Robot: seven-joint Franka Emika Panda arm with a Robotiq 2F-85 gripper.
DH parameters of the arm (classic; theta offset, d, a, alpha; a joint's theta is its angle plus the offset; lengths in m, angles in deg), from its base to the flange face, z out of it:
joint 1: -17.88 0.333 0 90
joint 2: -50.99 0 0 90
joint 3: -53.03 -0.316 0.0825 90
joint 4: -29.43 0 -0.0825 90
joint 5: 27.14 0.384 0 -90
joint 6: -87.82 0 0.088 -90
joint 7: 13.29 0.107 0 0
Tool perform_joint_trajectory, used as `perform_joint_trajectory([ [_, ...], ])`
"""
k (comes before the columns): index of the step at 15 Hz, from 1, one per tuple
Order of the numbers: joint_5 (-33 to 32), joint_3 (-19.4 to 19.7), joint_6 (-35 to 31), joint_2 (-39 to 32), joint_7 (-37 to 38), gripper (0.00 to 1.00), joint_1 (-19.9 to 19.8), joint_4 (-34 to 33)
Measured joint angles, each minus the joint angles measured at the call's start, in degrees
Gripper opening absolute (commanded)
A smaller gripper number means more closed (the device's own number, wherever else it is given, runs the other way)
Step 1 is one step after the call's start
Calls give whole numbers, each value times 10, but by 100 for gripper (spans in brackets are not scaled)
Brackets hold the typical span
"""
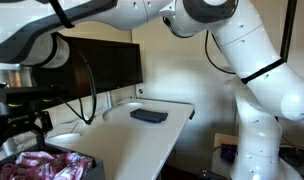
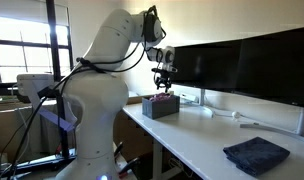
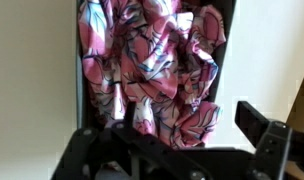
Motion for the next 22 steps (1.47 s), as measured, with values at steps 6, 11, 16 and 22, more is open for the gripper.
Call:
perform_joint_trajectory([
  [6, 0, -3, 0, -2, -24, 100, 0, 0],
  [11, 1, -5, -10, -2, -39, 100, -1, 0],
  [16, 3, -7, -12, -2, -39, 100, -1, 0],
  [22, 3, -5, -11, -8, -35, 100, -3, -2],
])
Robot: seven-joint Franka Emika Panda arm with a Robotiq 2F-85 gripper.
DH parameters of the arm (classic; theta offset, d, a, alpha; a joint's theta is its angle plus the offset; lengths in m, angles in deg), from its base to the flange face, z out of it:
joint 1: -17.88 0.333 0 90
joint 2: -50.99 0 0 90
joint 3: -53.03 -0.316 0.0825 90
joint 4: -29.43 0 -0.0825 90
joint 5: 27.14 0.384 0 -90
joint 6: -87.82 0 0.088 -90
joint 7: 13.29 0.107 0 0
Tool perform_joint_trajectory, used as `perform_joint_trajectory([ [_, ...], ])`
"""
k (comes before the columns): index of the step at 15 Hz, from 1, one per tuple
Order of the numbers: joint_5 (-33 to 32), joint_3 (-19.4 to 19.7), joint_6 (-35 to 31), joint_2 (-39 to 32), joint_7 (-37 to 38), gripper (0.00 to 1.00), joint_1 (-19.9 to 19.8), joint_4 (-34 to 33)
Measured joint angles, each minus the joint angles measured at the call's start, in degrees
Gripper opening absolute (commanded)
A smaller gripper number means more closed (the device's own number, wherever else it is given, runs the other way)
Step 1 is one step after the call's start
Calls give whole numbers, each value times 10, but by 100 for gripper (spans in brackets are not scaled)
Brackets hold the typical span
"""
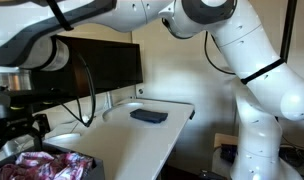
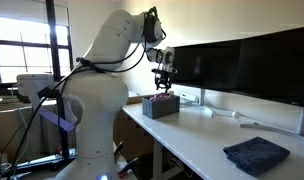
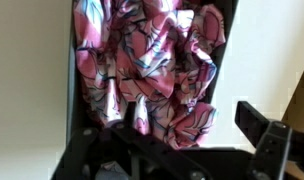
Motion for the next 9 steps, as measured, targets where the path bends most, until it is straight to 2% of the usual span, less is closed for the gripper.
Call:
perform_joint_trajectory([
  [6, 0, 23, -4, -110, 5, 100, -9, -55],
  [9, 0, 22, -4, -127, 14, 100, -7, -71],
])
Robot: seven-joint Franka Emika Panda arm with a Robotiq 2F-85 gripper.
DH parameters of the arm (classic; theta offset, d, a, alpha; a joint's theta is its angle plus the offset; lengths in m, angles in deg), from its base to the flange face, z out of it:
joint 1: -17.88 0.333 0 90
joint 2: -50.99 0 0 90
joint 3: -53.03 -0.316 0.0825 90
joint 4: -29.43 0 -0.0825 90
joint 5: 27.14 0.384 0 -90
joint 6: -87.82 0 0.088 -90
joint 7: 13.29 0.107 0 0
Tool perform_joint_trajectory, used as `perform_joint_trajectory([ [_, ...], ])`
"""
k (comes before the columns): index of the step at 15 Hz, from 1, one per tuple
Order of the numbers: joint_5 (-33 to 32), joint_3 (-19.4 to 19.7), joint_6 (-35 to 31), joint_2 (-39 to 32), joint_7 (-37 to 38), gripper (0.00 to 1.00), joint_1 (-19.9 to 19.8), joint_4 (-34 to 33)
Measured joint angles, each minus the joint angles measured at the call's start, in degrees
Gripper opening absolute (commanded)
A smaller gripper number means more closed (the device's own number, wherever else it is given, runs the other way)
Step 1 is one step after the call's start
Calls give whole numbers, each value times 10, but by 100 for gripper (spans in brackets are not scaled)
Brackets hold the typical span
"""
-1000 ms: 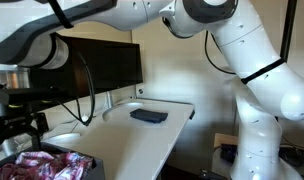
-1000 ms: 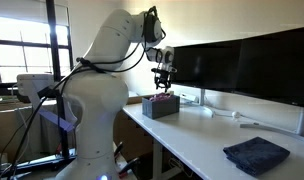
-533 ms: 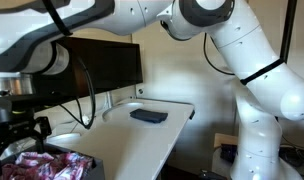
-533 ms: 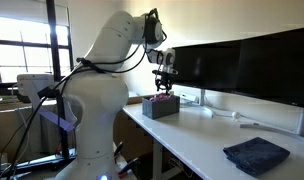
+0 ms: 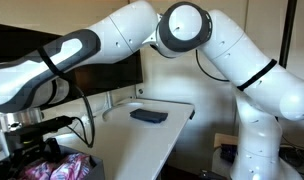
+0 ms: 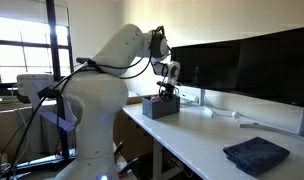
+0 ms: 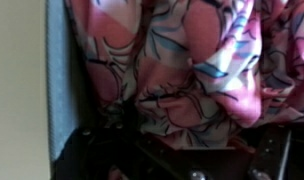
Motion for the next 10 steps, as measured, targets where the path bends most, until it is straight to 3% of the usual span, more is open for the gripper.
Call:
perform_joint_trajectory([
  [10, -5, 8, 0, 26, 22, 100, 20, -30],
])
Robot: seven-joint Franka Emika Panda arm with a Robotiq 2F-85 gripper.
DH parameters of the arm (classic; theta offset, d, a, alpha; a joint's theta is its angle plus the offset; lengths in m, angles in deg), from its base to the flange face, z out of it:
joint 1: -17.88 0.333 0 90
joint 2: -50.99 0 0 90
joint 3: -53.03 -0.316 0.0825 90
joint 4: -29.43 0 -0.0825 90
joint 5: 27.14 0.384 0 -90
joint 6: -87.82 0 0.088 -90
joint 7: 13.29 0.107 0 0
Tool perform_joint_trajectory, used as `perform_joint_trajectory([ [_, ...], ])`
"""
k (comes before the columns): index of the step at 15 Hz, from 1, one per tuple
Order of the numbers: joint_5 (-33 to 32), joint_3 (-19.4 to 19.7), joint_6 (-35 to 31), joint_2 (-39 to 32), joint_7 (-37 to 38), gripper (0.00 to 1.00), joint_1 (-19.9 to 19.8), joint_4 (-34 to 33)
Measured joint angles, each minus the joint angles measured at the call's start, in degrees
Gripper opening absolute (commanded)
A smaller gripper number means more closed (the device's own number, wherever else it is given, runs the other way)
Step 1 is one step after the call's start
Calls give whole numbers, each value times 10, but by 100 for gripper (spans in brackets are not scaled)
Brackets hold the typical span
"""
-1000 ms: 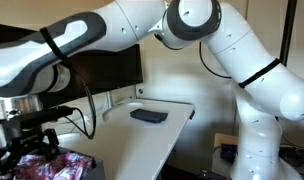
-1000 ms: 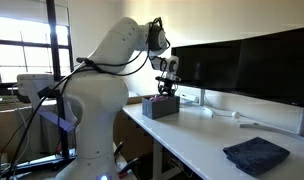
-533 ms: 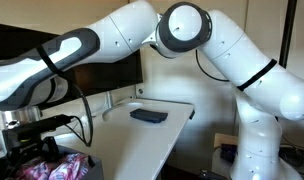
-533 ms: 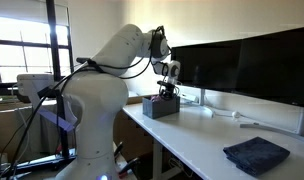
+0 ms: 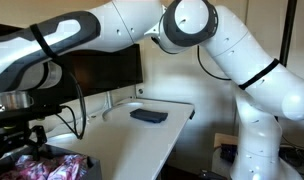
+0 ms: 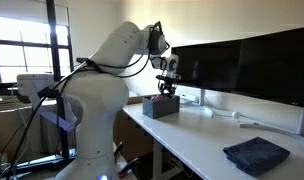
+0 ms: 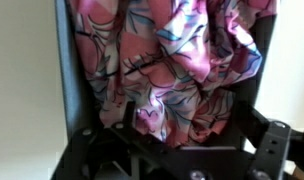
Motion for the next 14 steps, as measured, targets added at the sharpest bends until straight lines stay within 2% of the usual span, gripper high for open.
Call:
perform_joint_trajectory([
  [8, -21, 25, 15, 41, 60, 100, 31, 12],
  [14, -22, 28, 31, 88, 105, 100, 47, 70],
])
